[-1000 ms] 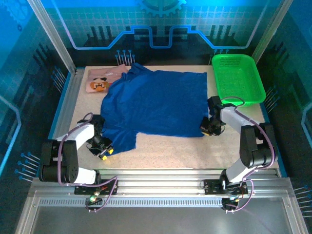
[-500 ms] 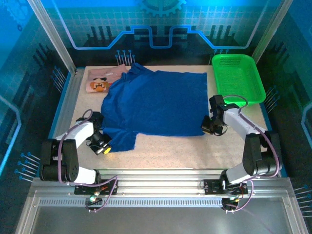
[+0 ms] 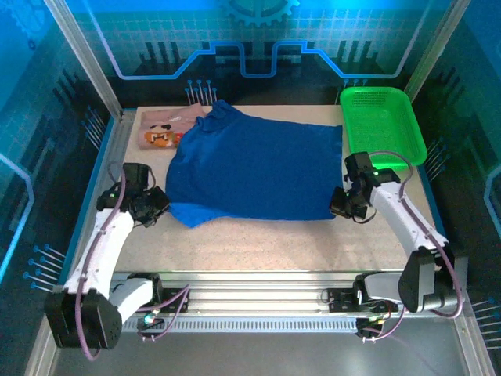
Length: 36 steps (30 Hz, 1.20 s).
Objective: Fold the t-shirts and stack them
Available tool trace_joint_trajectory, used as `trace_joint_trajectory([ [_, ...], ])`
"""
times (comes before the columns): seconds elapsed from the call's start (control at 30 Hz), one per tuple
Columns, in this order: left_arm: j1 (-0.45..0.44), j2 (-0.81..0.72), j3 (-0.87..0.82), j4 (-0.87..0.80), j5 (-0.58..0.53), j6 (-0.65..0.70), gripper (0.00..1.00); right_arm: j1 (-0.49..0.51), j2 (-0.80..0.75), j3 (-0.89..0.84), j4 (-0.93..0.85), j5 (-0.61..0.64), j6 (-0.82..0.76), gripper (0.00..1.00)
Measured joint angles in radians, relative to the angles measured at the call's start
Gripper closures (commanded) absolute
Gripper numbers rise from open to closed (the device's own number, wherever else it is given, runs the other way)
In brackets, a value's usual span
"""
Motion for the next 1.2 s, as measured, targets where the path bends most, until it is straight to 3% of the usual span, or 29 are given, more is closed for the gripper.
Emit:
trace_joint_trajectory([
  [0.3, 0.0, -0.225, 0.043, -0.166, 0.002, -0.071, 1.0, 0.0, -0.119, -0.003, -0.122, 0.016, 0.008, 1.0],
  [0.53, -0.006, -0.254, 0.069, -0.249, 0.003, -0.09, 1.0, 0.0, -0.218, -0.016, -0.216, 0.031, 0.024, 1.0],
  [0.73, -0.016, -0.059, 0.211, -0.219, 0.009, -0.027, 1.0, -0.012, -0.178, -0.019, -0.242, 0.067, 0.019, 0.99],
  [1.03, -0.123, 0.325, 0.465, -0.077, 0.01, 0.119, 1.0, -0.05, 0.005, 0.029, -0.187, 0.106, -0.024, 0.98],
  [1.2, -0.137, 0.515, 0.565, -0.04, 0.01, 0.209, 1.0, -0.07, 0.131, 0.073, -0.13, 0.119, -0.059, 0.97],
])
